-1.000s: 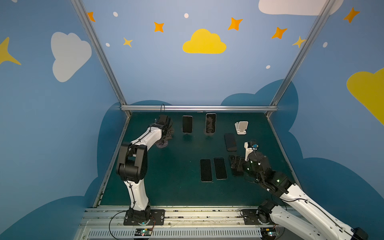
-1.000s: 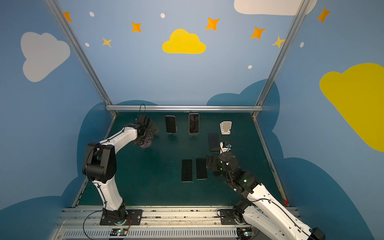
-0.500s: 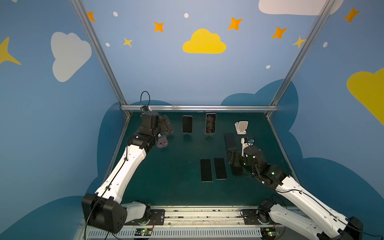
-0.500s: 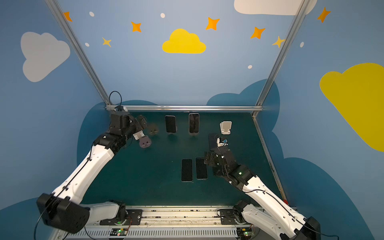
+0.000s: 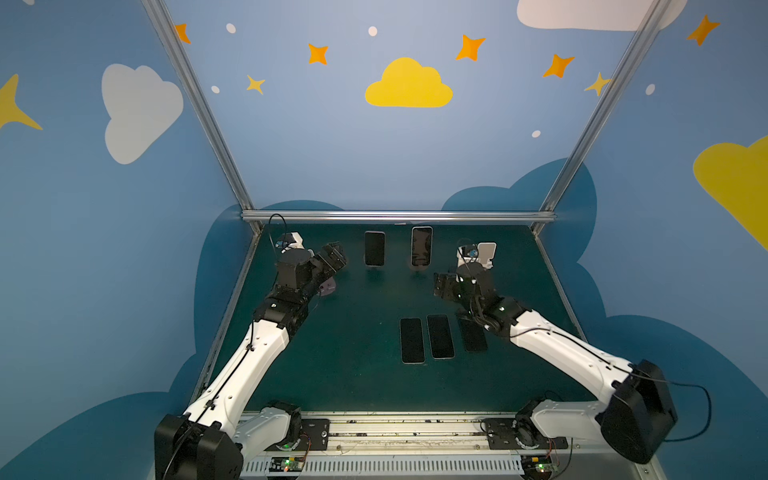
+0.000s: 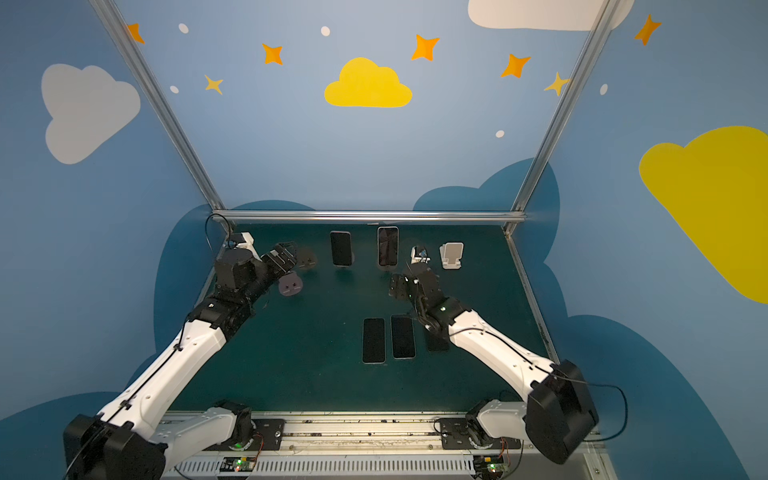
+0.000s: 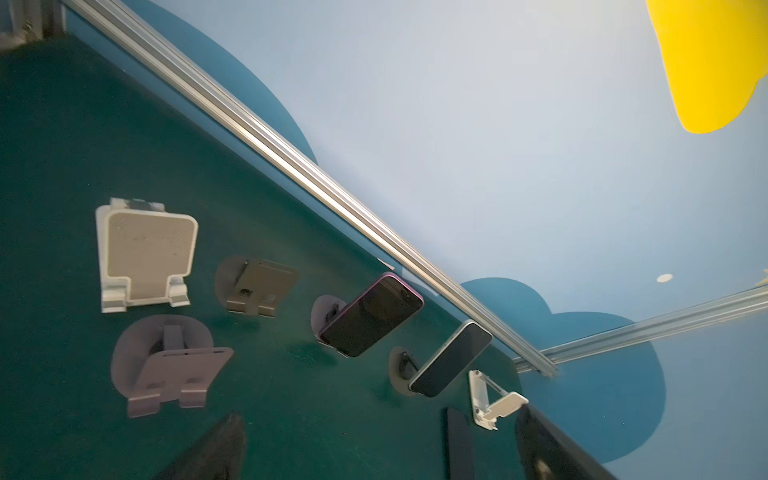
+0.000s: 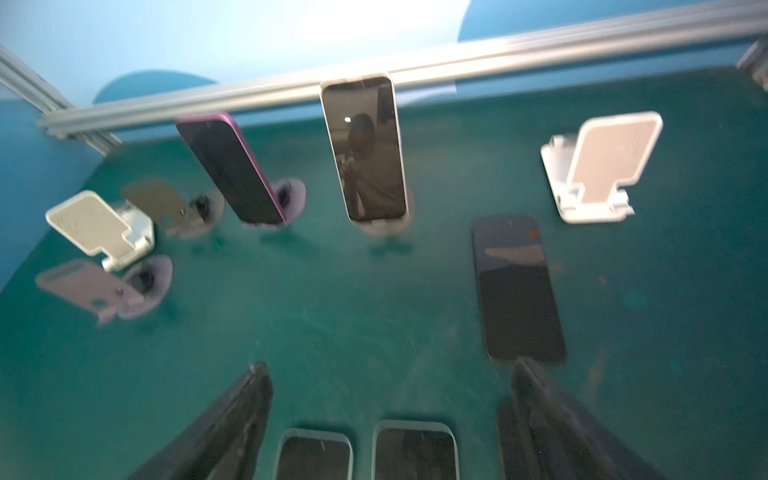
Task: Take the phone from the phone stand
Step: 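Raise the left gripper from the stand while the right gripper moves to the upright phones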
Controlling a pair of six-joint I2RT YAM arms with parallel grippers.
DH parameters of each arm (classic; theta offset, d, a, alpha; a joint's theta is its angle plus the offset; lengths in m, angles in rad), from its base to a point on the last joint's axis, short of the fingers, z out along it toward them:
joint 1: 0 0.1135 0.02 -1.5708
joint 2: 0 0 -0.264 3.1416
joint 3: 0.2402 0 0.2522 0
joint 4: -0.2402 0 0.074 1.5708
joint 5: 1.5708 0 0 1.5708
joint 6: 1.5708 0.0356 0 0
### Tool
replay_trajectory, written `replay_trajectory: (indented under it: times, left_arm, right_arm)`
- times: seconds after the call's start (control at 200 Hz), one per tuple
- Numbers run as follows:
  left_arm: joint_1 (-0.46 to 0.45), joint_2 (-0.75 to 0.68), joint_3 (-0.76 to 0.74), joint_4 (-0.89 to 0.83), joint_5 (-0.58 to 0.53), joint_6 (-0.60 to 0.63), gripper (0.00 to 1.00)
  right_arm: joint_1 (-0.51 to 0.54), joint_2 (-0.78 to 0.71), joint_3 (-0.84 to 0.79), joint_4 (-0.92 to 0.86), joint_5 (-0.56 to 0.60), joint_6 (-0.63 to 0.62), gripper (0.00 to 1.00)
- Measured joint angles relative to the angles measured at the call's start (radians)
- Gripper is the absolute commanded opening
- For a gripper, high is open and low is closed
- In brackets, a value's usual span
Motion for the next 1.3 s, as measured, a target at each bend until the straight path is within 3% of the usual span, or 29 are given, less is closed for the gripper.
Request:
replay_trajectory:
  times: [0.275, 1.051, 1.302]
  left_arm:
    - [0.019, 0.000, 0.000, 0.004, 0.057, -0.068, 1.00]
    - [0.087, 0.082, 0.000, 0.033, 0.154, -0.157, 1.00]
    - [0.095, 0.106, 0.000, 0.042, 0.184, -0.174, 1.00]
  right_arm:
    - [0.000, 0.199, 0.265, -0.085, 0.006, 0.028, 0.92]
    - [-0.021, 0.238, 0.350, -0.105, -0.043, -0.024, 0.93]
    - [-0.036, 0.325, 0.454, -0.144, -0.054, -0.049, 0.95]
